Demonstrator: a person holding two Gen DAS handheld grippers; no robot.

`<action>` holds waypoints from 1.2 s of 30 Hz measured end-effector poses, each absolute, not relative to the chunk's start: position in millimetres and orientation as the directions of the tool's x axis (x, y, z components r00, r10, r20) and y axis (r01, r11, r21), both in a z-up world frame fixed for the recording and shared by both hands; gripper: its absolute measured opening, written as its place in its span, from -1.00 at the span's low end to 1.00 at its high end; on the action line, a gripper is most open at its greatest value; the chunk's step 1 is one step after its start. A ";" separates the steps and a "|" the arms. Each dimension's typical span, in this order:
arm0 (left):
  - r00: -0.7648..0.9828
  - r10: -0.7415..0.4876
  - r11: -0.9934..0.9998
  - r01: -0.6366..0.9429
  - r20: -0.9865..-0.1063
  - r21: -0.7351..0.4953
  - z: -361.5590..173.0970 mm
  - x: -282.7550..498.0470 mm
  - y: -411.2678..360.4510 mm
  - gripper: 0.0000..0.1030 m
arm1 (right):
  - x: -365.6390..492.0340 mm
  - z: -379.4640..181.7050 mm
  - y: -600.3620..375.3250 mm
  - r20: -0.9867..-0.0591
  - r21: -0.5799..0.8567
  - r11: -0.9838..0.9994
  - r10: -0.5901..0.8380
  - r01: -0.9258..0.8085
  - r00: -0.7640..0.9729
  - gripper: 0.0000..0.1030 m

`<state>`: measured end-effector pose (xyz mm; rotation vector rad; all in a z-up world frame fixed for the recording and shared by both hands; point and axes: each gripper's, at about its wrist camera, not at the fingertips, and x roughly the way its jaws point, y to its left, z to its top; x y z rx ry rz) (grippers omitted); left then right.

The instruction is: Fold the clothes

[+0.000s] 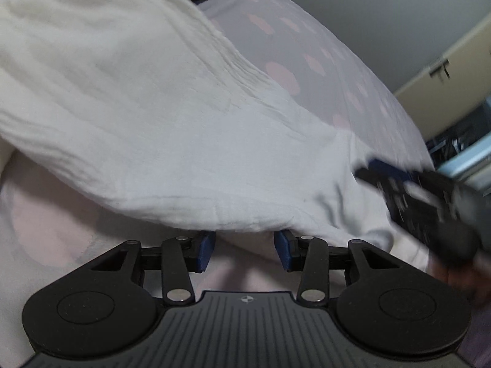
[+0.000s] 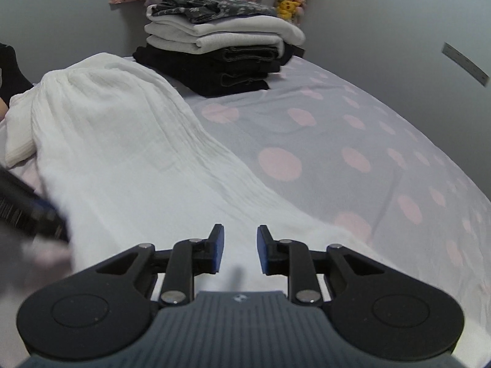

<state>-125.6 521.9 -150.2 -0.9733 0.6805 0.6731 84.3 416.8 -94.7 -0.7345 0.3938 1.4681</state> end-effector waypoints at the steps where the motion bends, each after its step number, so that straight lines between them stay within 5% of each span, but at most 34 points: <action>1: 0.605 0.197 0.386 -0.771 -0.771 -0.507 -151.1 -125.6 524.0 -0.38 | 86.7 -93.0 408.0 -0.655 -0.196 -0.047 0.750 -0.979 0.095 -0.49; 4: 0.561 0.191 0.360 -0.803 -0.805 -0.475 -156.8 -123.3 522.7 -0.82 | 97.9 -90.5 382.0 -0.663 -0.207 -0.014 0.737 -0.978 0.130 -0.46; 6: 0.546 0.204 0.349 -0.816 -0.812 -0.461 -157.8 -122.7 521.9 -0.89 | 111.0 -91.4 364.9 -0.666 -0.224 0.038 0.724 -0.974 0.181 -0.43; 12: 0.558 0.203 0.331 -0.812 -0.804 -0.480 -150.1 -121.5 523.8 -0.89 | 148.2 -89.9 311.2 -0.677 -0.012 0.198 0.719 -0.980 0.154 -0.42; 18: 0.555 0.221 0.338 -0.815 -0.802 -0.471 -138.9 -115.9 520.2 -0.89 | 84.6 -97.3 306.8 -0.651 0.054 -0.097 0.752 -0.994 -0.109 -0.43; 26: 0.567 0.231 0.356 -0.806 -0.791 -0.473 -129.1 -109.6 519.1 -0.89 | 19.5 -133.1 351.7 -0.690 -0.027 -0.265 0.703 -0.964 -0.175 -0.33; 36: 0.594 0.223 0.331 -0.792 -0.773 -0.514 -129.6 -119.1 521.5 -0.89 | 1.1 -152.5 399.1 -0.641 -0.186 -0.184 0.767 -0.965 -0.023 0.00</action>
